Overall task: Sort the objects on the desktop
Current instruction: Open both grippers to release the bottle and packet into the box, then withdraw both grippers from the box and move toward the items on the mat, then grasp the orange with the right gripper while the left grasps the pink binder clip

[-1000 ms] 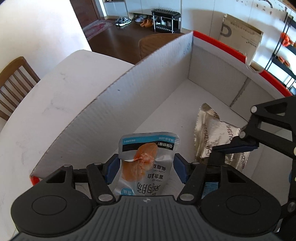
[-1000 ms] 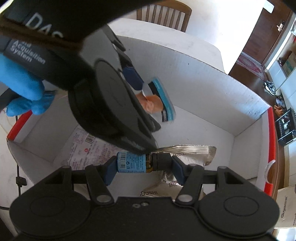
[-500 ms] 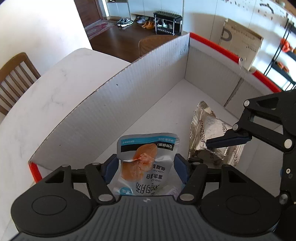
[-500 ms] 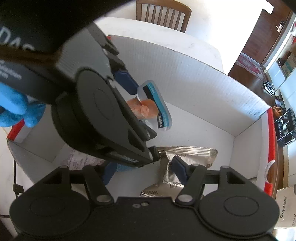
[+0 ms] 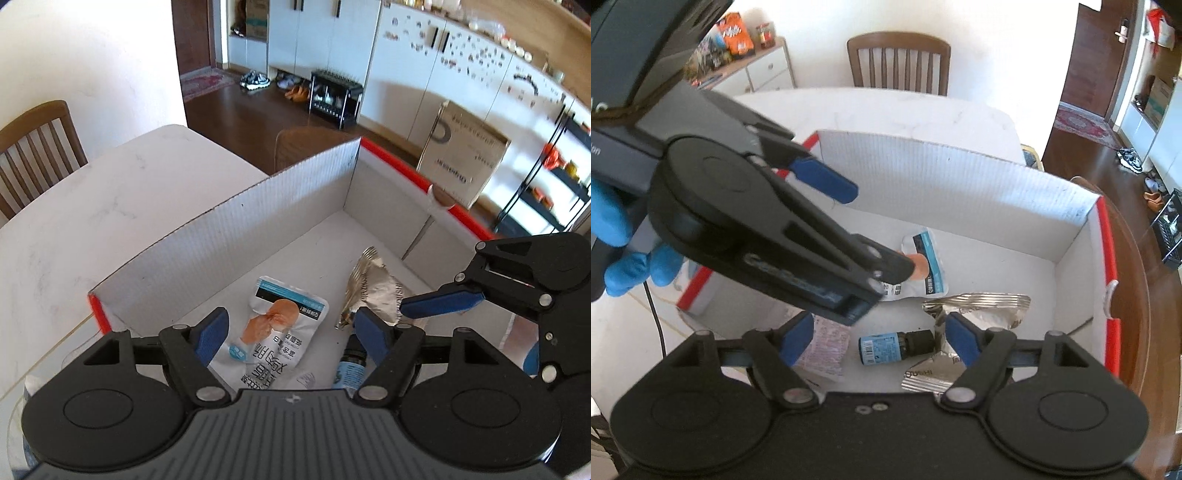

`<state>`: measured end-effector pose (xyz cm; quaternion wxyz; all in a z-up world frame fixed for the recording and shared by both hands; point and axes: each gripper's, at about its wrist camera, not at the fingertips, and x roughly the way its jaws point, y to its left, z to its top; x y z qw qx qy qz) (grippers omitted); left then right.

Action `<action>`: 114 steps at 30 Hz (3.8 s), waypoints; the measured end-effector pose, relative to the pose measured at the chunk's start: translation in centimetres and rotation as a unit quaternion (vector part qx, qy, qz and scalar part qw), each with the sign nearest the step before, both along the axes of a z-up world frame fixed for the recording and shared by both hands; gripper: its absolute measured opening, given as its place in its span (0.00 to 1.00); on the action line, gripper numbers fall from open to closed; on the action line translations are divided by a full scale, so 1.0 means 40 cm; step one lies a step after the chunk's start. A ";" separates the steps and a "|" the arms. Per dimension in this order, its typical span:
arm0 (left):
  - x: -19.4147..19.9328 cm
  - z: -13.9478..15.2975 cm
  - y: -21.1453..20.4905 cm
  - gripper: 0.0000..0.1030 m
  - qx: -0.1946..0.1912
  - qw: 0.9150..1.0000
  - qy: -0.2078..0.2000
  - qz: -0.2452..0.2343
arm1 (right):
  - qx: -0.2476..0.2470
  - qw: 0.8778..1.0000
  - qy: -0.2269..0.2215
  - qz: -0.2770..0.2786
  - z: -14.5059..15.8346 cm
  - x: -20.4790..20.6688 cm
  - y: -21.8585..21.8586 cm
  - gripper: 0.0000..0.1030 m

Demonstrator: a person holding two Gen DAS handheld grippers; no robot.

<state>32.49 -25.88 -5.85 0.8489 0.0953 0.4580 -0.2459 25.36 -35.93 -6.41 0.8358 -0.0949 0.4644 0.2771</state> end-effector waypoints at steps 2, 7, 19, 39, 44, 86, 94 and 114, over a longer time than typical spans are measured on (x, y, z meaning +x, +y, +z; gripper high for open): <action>-0.018 0.013 0.010 0.73 -0.010 1.000 -0.004 0.003 | 0.005 1.000 -0.004 -0.008 0.012 -0.009 -0.007 0.78; -0.071 0.048 0.049 0.73 -0.038 0.999 -0.012 0.005 | 0.016 1.000 -0.013 -0.024 0.037 -0.033 -0.015 0.78; -0.198 0.115 0.168 0.73 -0.064 0.996 -0.051 0.028 | 0.037 0.998 -0.028 -0.050 0.068 -0.078 0.016 0.80; -0.363 0.118 0.447 0.78 -0.081 0.993 -0.056 0.068 | 0.052 0.995 -0.039 -0.071 0.106 -0.185 0.190 0.85; -0.404 0.107 0.521 0.80 -0.082 0.992 -0.053 0.079 | 0.054 0.995 -0.037 -0.072 0.107 -0.214 0.258 0.87; -0.569 -0.064 0.945 1.00 -0.066 0.982 -0.053 0.166 | 0.044 0.997 -0.023 -0.053 0.026 -0.291 0.641 0.88; -0.577 -0.129 0.936 1.00 -0.043 0.987 -0.049 0.144 | 0.032 0.998 -0.015 -0.045 -0.009 -0.273 0.696 0.87; -0.506 -0.233 0.872 0.96 -0.008 0.997 -0.068 0.025 | -0.019 1.000 0.006 0.024 -0.115 -0.215 0.824 0.77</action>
